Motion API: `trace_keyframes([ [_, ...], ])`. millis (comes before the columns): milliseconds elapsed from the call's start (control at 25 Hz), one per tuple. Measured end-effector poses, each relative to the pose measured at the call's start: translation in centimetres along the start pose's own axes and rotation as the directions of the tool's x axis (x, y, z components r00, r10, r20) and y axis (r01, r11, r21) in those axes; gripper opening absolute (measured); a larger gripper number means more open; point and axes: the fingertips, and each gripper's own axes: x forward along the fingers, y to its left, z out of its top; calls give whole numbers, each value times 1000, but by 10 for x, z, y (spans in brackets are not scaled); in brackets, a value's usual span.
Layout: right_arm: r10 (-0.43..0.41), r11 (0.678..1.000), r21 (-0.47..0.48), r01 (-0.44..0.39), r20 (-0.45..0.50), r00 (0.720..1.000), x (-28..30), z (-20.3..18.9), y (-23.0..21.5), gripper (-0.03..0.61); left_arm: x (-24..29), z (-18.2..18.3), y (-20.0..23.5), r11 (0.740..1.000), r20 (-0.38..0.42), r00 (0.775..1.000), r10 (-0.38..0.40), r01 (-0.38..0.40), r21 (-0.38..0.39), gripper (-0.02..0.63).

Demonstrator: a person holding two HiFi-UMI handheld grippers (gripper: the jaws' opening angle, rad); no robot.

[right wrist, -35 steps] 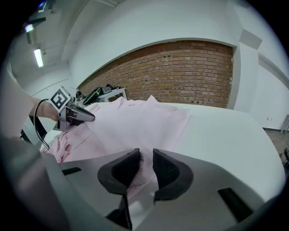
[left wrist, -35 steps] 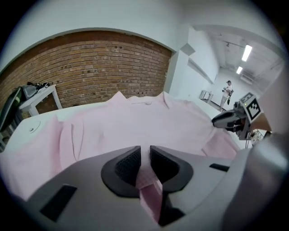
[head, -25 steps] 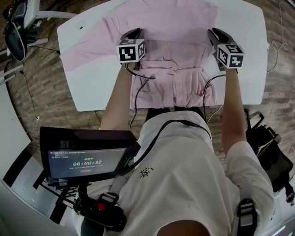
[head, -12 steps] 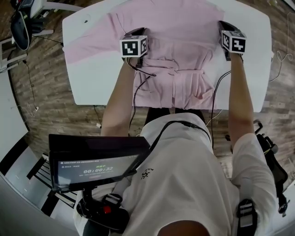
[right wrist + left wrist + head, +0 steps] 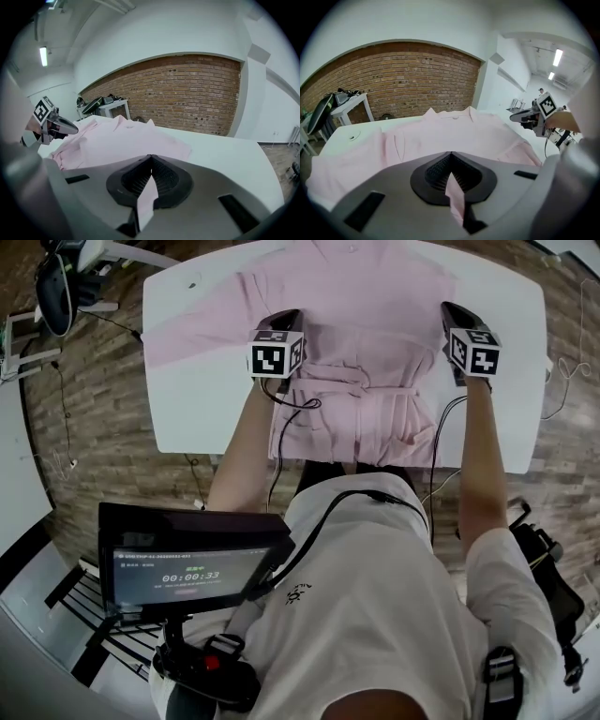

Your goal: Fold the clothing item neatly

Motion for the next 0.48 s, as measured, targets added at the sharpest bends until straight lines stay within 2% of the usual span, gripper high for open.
trace_keyframes([
  [280,23,1000,16,-23,36,999,-34,2,48,5,-45,11,-11,998,77,996,-40,35,61,3],
  [480,53,999,2,-53,16,998,-51,-8,88,5,-70,-5,-18,997,86,993,-82,80,23,3],
])
